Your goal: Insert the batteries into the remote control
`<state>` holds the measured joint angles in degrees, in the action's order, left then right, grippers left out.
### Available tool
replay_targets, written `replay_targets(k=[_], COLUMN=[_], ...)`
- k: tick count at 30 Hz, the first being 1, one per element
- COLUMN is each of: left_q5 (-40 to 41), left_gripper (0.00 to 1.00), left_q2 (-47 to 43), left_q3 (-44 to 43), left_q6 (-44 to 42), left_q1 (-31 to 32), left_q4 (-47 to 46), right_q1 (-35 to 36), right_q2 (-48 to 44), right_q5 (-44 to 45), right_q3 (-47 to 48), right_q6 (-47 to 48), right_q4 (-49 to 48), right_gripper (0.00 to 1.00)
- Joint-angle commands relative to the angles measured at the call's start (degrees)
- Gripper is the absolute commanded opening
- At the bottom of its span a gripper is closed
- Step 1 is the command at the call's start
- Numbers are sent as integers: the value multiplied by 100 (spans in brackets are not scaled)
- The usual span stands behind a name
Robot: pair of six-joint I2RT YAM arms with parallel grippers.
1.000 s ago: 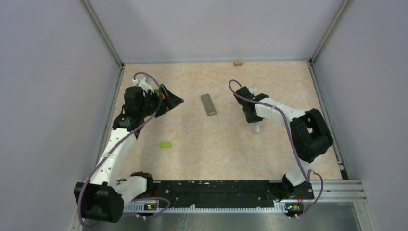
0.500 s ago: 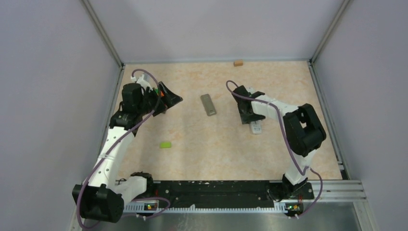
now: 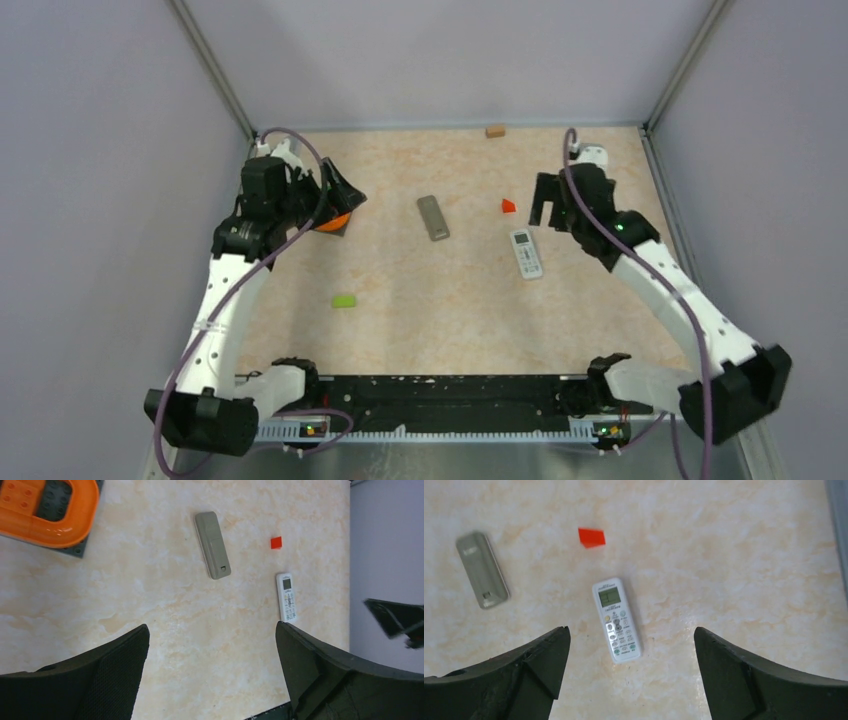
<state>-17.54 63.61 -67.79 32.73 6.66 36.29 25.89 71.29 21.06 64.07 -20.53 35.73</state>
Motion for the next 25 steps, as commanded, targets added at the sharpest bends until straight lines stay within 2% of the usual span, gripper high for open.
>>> replay_targets(k=[1,9,12,19,25], left_q5=[852,2026,2078,2255,2463], left_gripper=[99,99,99,99,99], left_q2=[-695,-1819,-2163,-2582,-2652], left_q3=[-274,118,260,495,522], left_q6=[-479,-759,-836,-776,-830], left_q1=[-33,-25,-24,-24,-24], left_q4=[223,205,112,33,53], right_q1=[-110,-109,-110,-108,-109], right_q2=[-1357,-3465,-4075,-4942,-4980], right_q5=[1127,2922,3291,3541,3310], right_q3=[-118,67,130,119,71], right_q6=[-256,-457,-266,121,46], right_q4=[188,924,936,834,845], right_gripper=[96,97,97,98,98])
